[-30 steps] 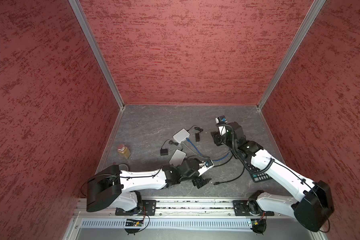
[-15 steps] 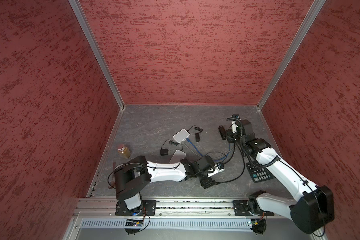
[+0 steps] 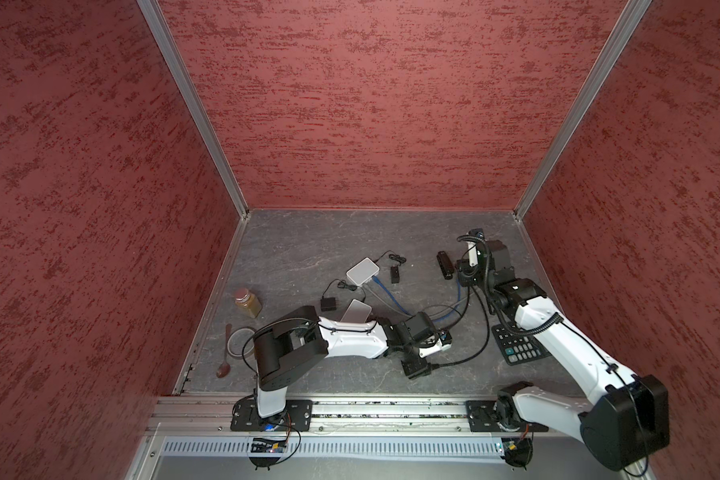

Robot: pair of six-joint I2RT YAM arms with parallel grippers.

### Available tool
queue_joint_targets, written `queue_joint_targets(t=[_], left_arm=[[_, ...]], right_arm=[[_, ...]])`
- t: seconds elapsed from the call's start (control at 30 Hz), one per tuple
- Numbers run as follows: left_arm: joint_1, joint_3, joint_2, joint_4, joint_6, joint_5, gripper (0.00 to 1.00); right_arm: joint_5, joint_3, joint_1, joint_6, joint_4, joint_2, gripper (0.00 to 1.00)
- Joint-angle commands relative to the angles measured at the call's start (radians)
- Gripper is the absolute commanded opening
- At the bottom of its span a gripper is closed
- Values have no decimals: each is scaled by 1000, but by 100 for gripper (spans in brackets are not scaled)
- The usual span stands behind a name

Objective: Insert the plug into the switch port
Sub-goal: 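Grasp a second black ethernet plug with the left gripper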

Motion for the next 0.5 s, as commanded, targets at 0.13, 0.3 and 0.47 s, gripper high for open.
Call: queue_joint_targets(t=[0.13, 0.3, 0.47], left_arm=[[-8, 64, 42, -40, 12, -6, 60], [-29, 93, 68, -77, 12, -44, 58], [-37, 107, 87, -105, 3, -69, 56]], right_arm=[[-24, -16, -14, -5, 17, -16, 58], [-34, -20, -17, -7, 23, -19, 57], [-46, -33, -18, -6, 29, -24, 57]])
